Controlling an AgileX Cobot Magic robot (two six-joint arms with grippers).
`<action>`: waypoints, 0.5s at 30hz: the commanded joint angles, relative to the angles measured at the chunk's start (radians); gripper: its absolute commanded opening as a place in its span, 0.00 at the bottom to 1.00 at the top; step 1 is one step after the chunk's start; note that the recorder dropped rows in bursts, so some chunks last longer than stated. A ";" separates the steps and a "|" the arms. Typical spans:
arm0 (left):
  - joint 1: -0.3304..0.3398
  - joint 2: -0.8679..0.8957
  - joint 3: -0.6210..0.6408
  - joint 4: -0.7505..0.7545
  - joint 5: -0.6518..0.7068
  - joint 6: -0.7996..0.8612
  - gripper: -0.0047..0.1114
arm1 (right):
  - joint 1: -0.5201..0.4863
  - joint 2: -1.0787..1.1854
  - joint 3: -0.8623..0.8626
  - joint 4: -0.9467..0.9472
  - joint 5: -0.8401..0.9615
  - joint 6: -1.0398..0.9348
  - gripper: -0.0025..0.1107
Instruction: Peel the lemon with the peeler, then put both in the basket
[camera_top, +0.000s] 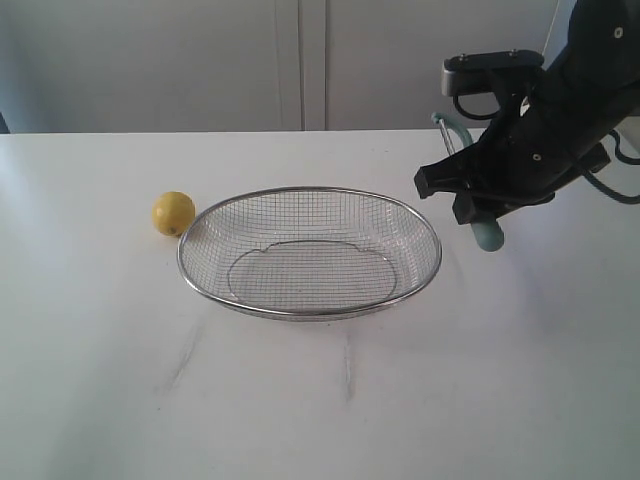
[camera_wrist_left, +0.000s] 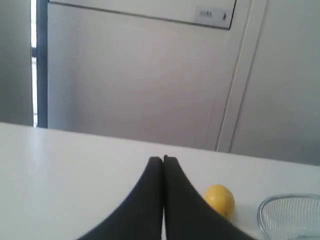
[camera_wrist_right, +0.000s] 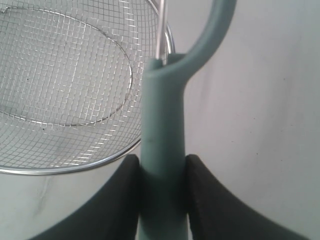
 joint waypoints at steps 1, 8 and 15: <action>0.002 0.170 -0.064 0.057 0.070 -0.083 0.04 | 0.000 -0.003 -0.010 0.001 -0.008 -0.010 0.02; -0.035 0.422 -0.257 0.531 0.277 -0.521 0.04 | 0.000 -0.003 -0.010 0.001 -0.008 -0.010 0.02; -0.201 0.639 -0.483 0.772 0.559 -0.648 0.04 | 0.000 -0.003 -0.010 0.001 -0.008 -0.010 0.02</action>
